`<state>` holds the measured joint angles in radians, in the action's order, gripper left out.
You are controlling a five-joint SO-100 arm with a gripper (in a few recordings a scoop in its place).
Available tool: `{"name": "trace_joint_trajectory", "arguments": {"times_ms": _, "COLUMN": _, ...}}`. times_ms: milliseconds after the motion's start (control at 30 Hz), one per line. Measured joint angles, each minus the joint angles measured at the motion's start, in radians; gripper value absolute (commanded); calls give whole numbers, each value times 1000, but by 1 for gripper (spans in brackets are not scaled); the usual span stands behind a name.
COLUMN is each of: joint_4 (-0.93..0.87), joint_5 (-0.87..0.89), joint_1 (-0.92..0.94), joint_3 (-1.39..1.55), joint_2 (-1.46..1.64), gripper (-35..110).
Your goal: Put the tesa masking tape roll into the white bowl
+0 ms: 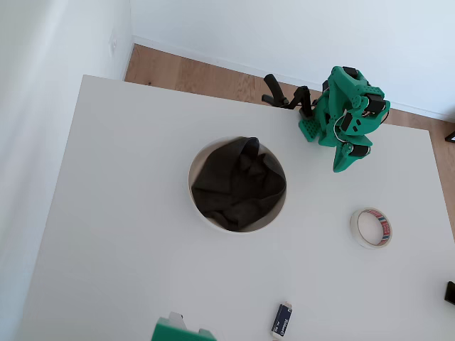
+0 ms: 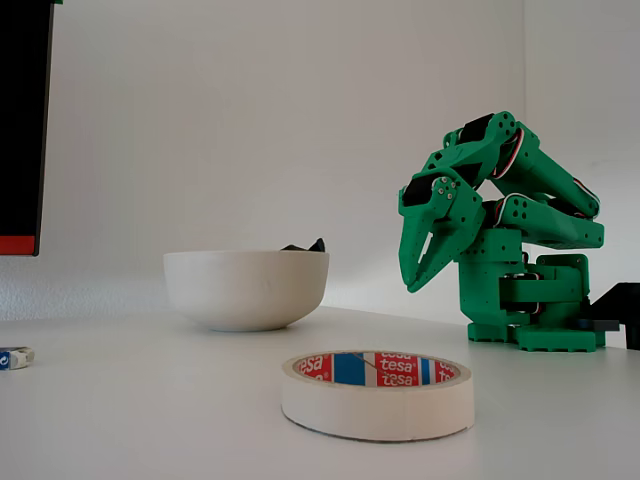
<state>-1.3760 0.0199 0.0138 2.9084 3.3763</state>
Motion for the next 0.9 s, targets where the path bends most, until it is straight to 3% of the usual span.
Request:
{"name": "trace_joint_trajectory", "arguments": {"times_ms": 333, "joint_4": 49, "joint_5": 6, "joint_1": -21, "joint_3": -18, "joint_2": -67, "gripper": -8}}
{"name": "trace_joint_trajectory", "arguments": {"times_ms": 633, "joint_4": 267, "joint_5": 11, "joint_1": -23, "joint_3": -407, "joint_2": -749, "gripper": -8}}
{"name": "trace_joint_trajectory", "arguments": {"times_ms": 900, "joint_4": 304, "joint_5": 63, "joint_1": -259, "joint_3": -781, "joint_2": -1358, "gripper": -8}}
